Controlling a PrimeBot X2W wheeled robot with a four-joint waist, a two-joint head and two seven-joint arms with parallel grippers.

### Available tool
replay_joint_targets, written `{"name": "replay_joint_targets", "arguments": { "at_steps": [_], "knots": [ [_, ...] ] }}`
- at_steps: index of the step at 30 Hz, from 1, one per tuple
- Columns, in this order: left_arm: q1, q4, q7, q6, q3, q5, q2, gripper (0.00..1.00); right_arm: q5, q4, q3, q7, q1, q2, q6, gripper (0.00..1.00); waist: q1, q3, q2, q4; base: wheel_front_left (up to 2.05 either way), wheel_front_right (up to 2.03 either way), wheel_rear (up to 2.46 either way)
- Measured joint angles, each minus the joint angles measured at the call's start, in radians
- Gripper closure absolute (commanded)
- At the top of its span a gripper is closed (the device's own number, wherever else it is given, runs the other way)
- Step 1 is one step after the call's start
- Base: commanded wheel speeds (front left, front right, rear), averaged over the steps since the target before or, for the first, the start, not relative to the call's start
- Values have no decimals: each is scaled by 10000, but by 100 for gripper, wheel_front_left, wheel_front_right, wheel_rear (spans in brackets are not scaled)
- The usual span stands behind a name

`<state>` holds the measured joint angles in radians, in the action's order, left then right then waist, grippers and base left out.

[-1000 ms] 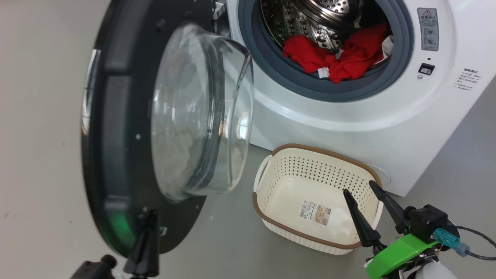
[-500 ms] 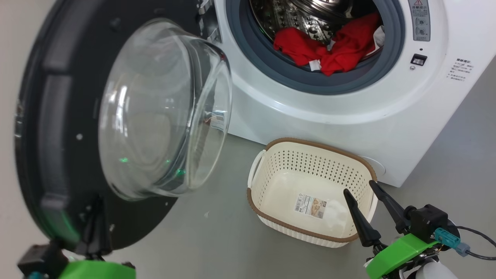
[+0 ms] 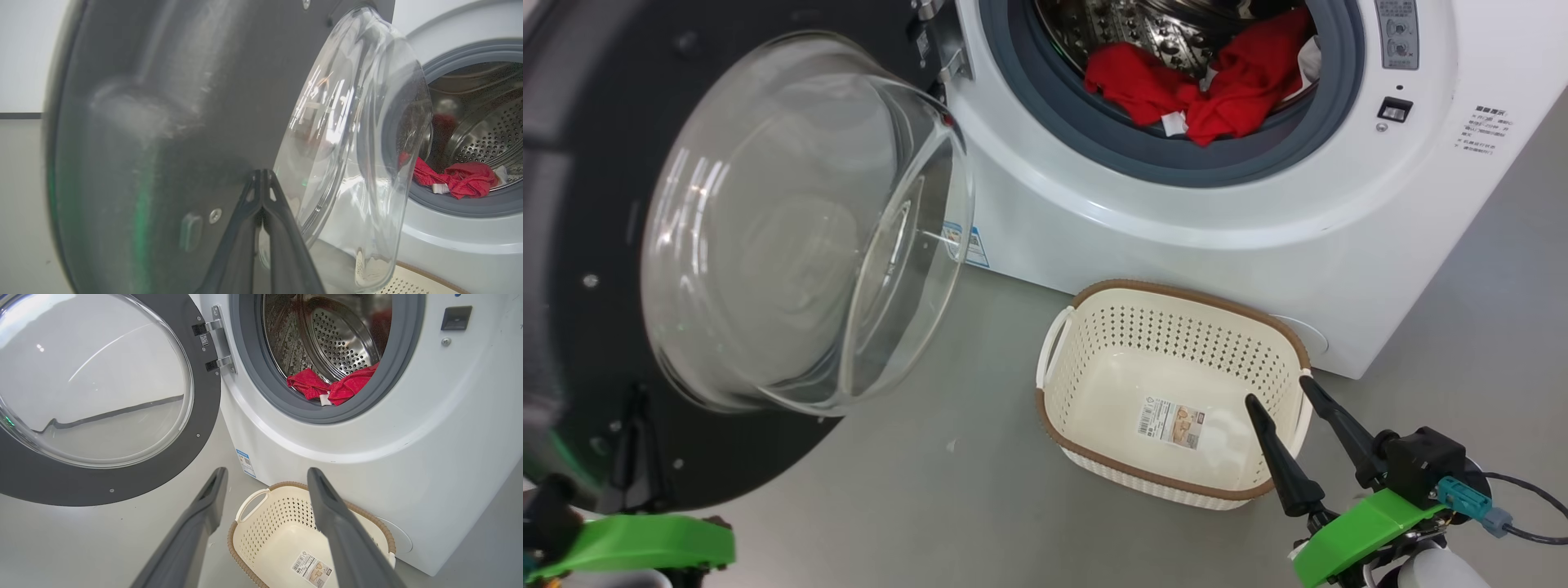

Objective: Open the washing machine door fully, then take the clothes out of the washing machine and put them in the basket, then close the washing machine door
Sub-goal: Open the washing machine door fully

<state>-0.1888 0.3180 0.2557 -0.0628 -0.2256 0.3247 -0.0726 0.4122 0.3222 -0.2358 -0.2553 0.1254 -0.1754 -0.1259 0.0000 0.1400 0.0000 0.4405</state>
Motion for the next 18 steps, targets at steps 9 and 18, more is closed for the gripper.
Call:
{"name": "replay_joint_targets", "arguments": {
  "at_steps": [9,18],
  "knots": [
    [-492,625,2,-90,-838,-178,-165,100,0,-4,-38,2,3,-17,0,0,0,154,0,-84,0,0,0],
    [-1446,1726,10,-173,-1776,-468,-497,100,-17,0,-61,0,86,-36,0,0,0,516,0,-174,0,0,0]
  ]
}}
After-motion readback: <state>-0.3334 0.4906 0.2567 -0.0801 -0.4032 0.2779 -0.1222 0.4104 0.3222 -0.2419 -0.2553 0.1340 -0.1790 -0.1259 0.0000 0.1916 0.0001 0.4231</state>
